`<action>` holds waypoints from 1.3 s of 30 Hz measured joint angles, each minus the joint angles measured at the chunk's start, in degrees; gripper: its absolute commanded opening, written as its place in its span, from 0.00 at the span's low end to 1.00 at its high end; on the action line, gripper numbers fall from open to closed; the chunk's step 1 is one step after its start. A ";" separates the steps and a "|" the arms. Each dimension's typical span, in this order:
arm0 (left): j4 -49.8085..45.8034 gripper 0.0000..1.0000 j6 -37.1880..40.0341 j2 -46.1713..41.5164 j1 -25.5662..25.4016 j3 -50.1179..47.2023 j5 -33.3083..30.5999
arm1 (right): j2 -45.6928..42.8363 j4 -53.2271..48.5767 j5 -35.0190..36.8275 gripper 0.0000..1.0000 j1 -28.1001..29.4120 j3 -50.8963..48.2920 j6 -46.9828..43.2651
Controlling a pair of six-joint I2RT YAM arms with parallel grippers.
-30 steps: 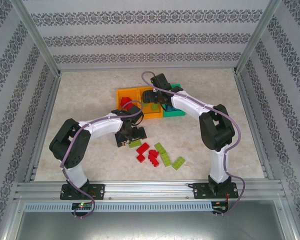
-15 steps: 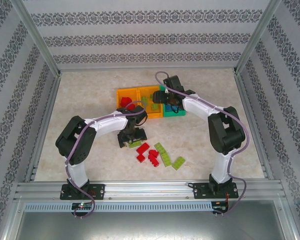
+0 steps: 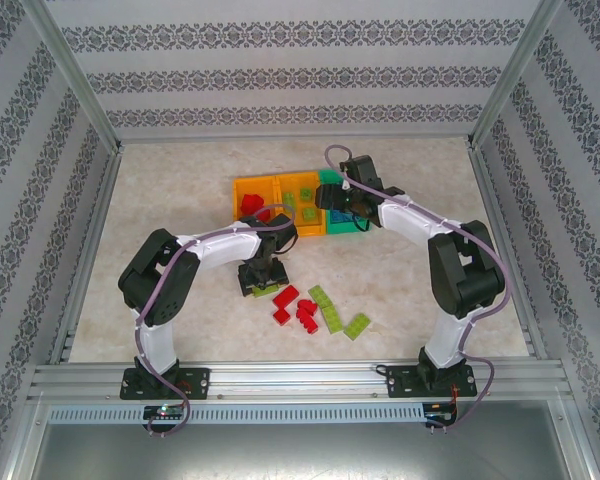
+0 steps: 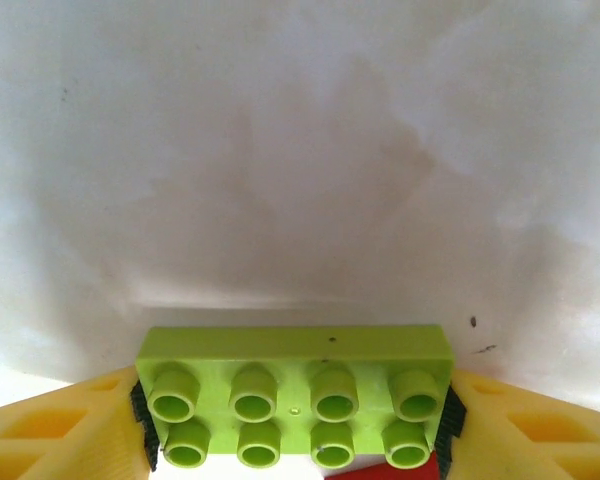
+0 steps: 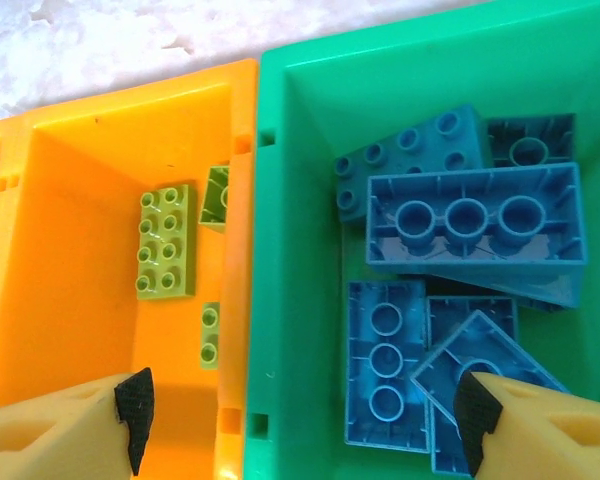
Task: Sort the legos into containers by color
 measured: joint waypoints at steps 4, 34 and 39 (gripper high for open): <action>-0.31 0.65 0.04 0.02 -0.24 0.33 -0.74 | -1.01 0.04 -0.02 0.82 -0.39 -0.59 0.00; -4.07 0.69 23.89 18.08 6.32 48.63 -10.95 | -27.15 -9.09 -0.15 0.85 -0.22 -28.85 6.71; -3.58 0.75 26.05 21.16 7.65 50.84 -8.81 | -32.96 -12.72 -0.94 0.85 1.40 -34.45 13.51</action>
